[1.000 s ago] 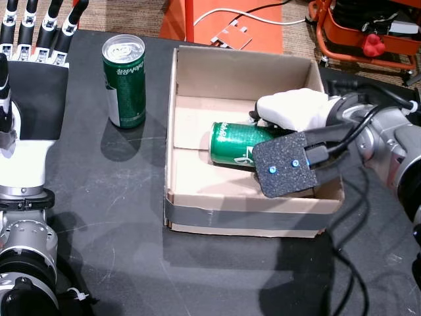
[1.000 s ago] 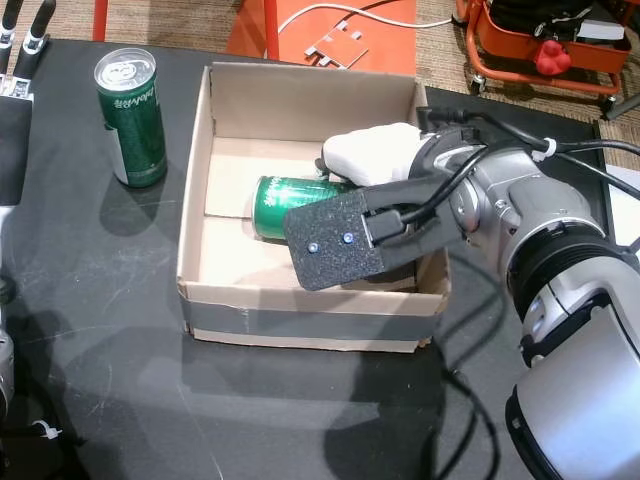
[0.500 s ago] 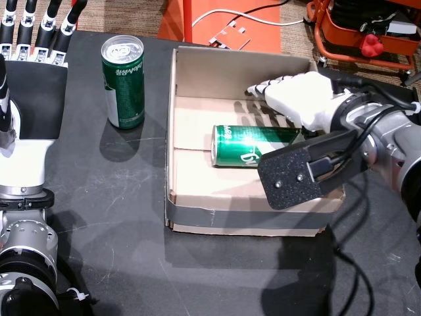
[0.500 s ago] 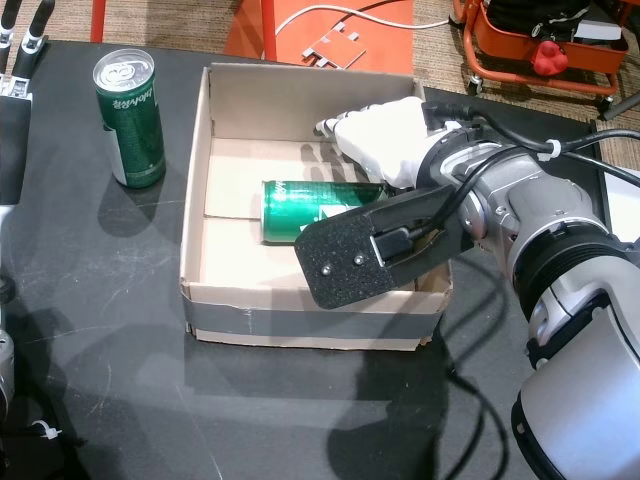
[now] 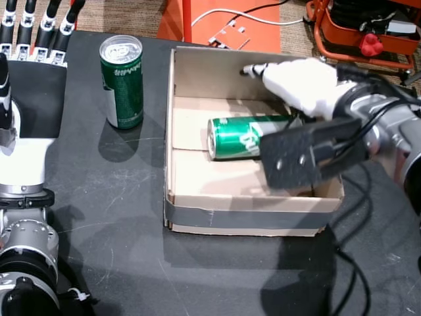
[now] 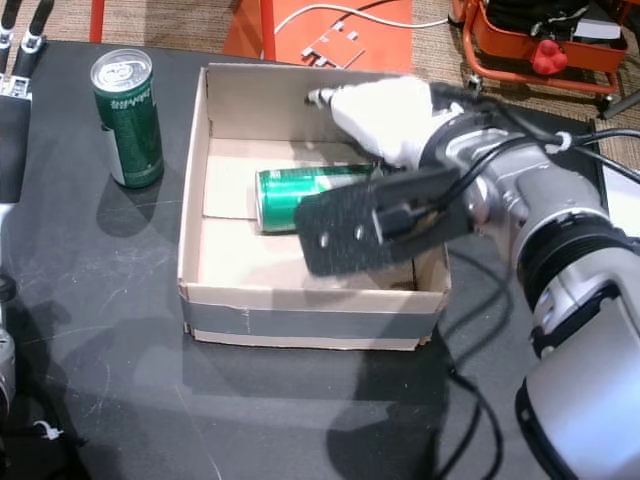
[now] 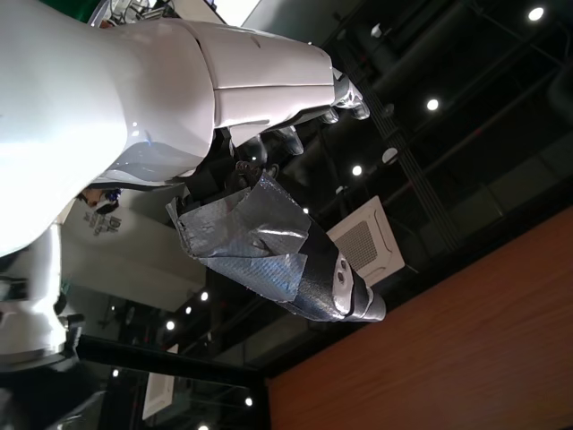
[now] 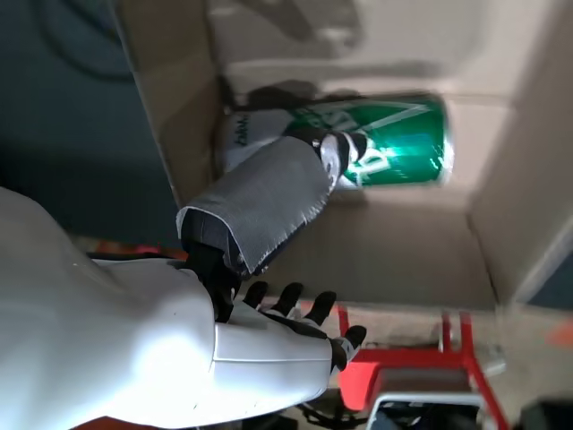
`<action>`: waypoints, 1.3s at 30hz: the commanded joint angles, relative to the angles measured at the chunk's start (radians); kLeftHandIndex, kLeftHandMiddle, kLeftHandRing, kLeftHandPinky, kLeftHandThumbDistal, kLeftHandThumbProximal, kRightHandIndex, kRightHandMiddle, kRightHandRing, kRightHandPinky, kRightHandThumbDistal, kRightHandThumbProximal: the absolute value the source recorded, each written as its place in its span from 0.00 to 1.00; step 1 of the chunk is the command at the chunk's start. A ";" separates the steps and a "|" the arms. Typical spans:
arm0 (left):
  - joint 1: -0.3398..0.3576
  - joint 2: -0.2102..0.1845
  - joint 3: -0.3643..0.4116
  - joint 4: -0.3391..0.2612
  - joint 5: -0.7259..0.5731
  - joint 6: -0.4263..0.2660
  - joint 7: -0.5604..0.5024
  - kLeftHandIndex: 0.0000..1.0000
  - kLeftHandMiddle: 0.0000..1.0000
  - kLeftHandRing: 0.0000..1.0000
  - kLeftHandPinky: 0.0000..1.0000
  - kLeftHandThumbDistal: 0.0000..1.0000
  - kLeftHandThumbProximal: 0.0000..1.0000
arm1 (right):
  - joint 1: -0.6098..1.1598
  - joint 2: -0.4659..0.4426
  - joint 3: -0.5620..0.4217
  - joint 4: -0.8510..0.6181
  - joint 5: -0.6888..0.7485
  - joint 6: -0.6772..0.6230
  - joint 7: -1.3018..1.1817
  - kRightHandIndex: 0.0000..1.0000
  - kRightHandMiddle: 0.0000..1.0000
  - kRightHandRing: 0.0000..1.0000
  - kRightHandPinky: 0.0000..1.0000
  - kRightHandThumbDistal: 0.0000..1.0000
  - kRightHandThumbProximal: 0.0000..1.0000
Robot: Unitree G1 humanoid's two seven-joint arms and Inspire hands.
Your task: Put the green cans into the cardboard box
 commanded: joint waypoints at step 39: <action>-0.105 0.301 -0.604 0.141 0.921 -0.140 0.989 1.00 1.00 1.00 1.00 1.00 0.53 | 0.377 -0.008 -0.588 -0.032 0.516 -0.306 0.011 0.90 1.00 1.00 1.00 1.00 0.90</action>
